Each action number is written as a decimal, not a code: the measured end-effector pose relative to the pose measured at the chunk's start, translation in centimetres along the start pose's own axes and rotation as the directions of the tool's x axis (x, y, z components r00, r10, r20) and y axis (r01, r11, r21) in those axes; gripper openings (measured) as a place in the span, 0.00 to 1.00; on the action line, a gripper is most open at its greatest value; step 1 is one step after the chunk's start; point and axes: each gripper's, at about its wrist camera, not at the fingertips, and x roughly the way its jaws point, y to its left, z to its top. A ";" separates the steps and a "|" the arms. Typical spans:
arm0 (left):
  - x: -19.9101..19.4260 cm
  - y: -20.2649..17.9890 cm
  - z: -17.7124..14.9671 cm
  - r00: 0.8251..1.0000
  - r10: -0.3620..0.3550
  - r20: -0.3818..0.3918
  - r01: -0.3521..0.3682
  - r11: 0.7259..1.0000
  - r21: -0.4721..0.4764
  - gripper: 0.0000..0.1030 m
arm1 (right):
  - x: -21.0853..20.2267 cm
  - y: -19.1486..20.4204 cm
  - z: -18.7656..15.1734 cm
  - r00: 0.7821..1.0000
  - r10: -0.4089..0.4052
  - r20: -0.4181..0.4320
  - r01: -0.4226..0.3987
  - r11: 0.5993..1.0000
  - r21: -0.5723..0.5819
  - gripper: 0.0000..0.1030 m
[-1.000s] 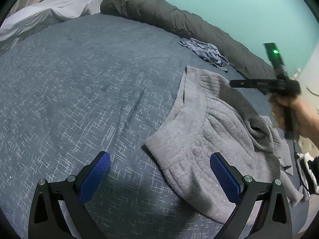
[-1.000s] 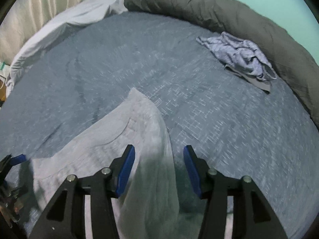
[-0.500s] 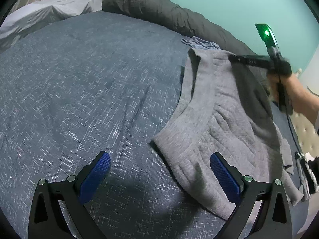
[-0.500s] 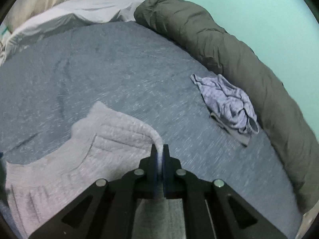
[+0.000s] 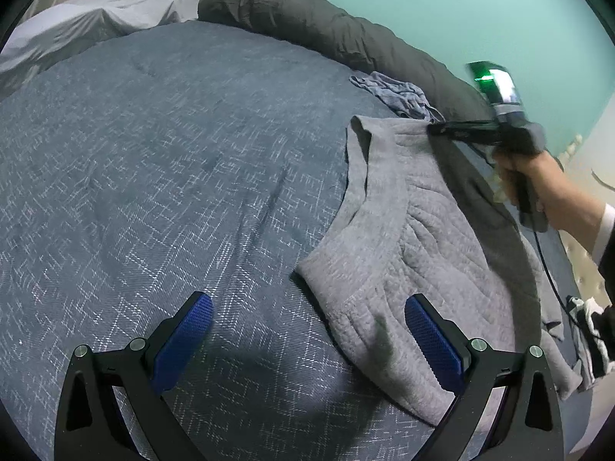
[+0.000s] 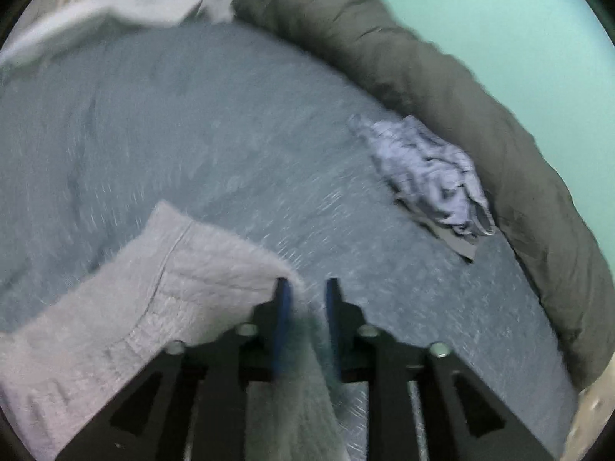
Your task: Fold clothes
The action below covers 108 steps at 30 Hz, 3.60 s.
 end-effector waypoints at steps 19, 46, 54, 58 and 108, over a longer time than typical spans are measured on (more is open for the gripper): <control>0.2 -5.5 0.2 0.999 -0.037 0.005 0.037 0.997 0.075 0.99 | -10.7 -17.5 -25.1 0.980 0.029 -0.198 0.032 0.953 0.301 0.47; 1.8 -9.1 -0.5 1.000 -0.025 -0.015 0.027 0.989 0.146 0.99 | -11.8 -15.3 -40.3 0.969 -0.033 -0.246 0.062 0.992 0.110 0.46; 2.0 -9.0 -0.5 1.000 -0.021 -0.015 0.023 0.990 0.143 0.99 | -12.0 -15.6 -40.8 0.963 -0.093 -0.253 0.112 0.992 0.060 0.14; 1.9 -9.0 -0.4 1.000 -0.023 -0.016 0.025 0.990 0.142 0.99 | -13.0 -16.6 -41.2 0.966 -0.098 -0.239 0.125 0.987 0.100 0.14; 2.7 -9.5 -0.6 1.000 0.000 -0.026 0.005 0.986 0.167 0.99 | -16.5 -34.7 -38.6 0.868 -0.354 -0.347 0.481 0.770 0.419 0.09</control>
